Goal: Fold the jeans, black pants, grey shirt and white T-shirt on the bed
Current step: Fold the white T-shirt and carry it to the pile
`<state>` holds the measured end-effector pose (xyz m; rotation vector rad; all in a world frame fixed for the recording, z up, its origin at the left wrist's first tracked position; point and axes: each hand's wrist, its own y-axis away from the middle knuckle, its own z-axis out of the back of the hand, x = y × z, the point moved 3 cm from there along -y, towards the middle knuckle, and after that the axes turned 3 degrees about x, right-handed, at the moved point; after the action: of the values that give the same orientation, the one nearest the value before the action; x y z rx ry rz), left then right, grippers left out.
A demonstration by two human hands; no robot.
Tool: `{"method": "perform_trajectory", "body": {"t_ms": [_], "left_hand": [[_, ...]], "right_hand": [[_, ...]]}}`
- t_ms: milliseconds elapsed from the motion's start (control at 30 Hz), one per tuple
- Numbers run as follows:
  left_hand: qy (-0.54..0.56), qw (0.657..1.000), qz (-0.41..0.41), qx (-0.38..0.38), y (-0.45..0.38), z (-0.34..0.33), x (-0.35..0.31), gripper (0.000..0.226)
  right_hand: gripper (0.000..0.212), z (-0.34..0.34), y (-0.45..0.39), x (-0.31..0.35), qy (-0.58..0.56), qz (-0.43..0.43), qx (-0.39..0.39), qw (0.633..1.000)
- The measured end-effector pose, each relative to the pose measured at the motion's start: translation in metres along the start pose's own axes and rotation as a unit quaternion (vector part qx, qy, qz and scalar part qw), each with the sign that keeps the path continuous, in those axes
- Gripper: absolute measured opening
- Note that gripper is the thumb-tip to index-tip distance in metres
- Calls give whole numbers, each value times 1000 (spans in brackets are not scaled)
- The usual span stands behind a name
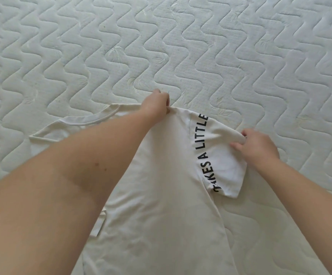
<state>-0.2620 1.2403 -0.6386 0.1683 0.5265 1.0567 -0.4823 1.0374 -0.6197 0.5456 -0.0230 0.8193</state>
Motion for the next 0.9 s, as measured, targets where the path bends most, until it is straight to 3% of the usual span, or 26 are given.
{"method": "perform_trajectory", "body": {"t_ms": [133,200,267,400,467,567,667,767,900], "left_hand": [[71,991,33,-112,23,0,14,14],[72,993,65,-70,32,-5,22,26],[175,979,102,-7,36,-12,31,34],[417,889,159,101,42,-12,30,39],[447,868,166,141,48,-6,32,49],[454,863,154,157,54,3,45,63],[518,818,189,164,67,3,63,71],[408,878,185,168,82,2,86,56],[265,943,142,143,99,-6,98,44]], "right_hand": [[15,12,26,12,-60,35,-9,998],[14,21,46,37,-114,77,-14,990],[11,28,69,70,-143,130,-18,981],[18,18,114,145,-137,258,-28,956],[23,-1,130,179,-140,279,2,950],[30,-32,151,216,-167,290,46,941],[44,-57,167,232,-227,302,107,919],[53,-76,172,214,-243,289,141,915],[65,-105,167,162,-73,250,98,961]]}}
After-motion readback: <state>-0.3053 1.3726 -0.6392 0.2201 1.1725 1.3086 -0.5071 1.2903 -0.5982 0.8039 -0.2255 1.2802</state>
